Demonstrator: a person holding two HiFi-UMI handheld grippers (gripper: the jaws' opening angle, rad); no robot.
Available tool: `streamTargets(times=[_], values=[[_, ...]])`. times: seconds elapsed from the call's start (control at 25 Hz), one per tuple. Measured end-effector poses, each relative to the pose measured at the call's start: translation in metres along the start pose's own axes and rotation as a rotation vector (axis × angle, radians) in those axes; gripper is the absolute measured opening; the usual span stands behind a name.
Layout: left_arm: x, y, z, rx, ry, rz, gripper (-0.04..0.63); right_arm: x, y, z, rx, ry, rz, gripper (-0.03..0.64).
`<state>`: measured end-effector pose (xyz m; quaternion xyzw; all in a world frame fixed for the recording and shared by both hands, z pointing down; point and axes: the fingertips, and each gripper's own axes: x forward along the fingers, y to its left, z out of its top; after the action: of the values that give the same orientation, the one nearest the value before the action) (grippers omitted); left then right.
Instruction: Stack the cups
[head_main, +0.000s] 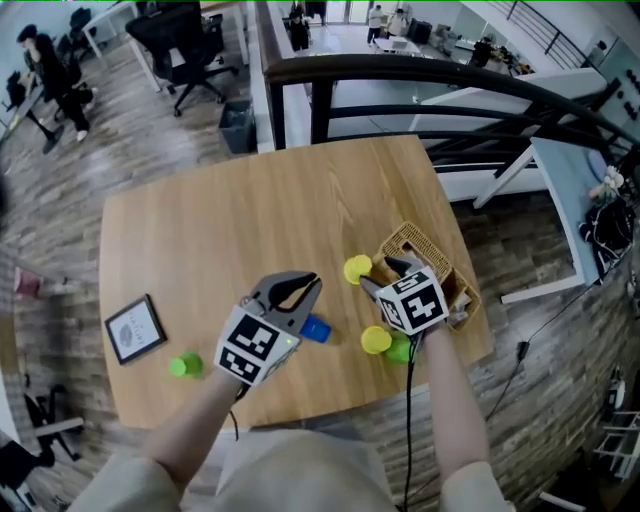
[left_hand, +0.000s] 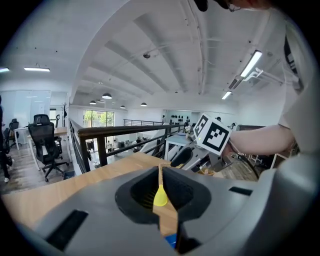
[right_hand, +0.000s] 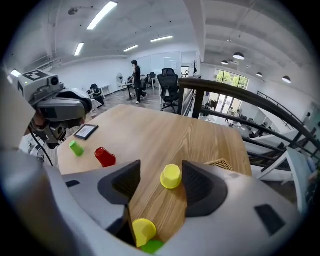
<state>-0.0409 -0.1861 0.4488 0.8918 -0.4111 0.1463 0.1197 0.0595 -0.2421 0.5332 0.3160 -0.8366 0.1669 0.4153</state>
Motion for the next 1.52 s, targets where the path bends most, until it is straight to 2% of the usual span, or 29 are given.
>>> streamTargets(times=[0.28,0.44,0.64,0.84,0.96,1.08,1.52], values=[[0.025,0.013,-0.035,-0.052,0.068,-0.009,0.043,0.063,-0.018,-0.018,0.058,0.073,0.005,0.273],[0.031,0.022,-0.058,-0.081,0.108,0.016,0.043,0.088,-0.020,-0.028,0.087,0.109,0.006,0.280],[0.034,0.032,-0.076,-0.117,0.133,0.014,0.043,0.103,-0.025,-0.037,0.117,0.129,-0.046,0.282],[0.032,0.039,-0.088,-0.139,0.151,0.019,0.043,0.116,-0.026,-0.049,0.136,0.153,-0.053,0.282],[0.029,0.043,-0.091,-0.149,0.152,0.022,0.043,0.121,-0.026,-0.052,0.132,0.164,-0.057,0.279],[0.028,0.043,-0.094,-0.147,0.156,0.021,0.043,0.120,-0.029,-0.051,0.146,0.154,-0.059,0.236],[0.002,0.055,-0.087,-0.120,0.139,0.032,0.043,0.086,-0.008,-0.032,0.127,0.110,-0.062,0.232]])
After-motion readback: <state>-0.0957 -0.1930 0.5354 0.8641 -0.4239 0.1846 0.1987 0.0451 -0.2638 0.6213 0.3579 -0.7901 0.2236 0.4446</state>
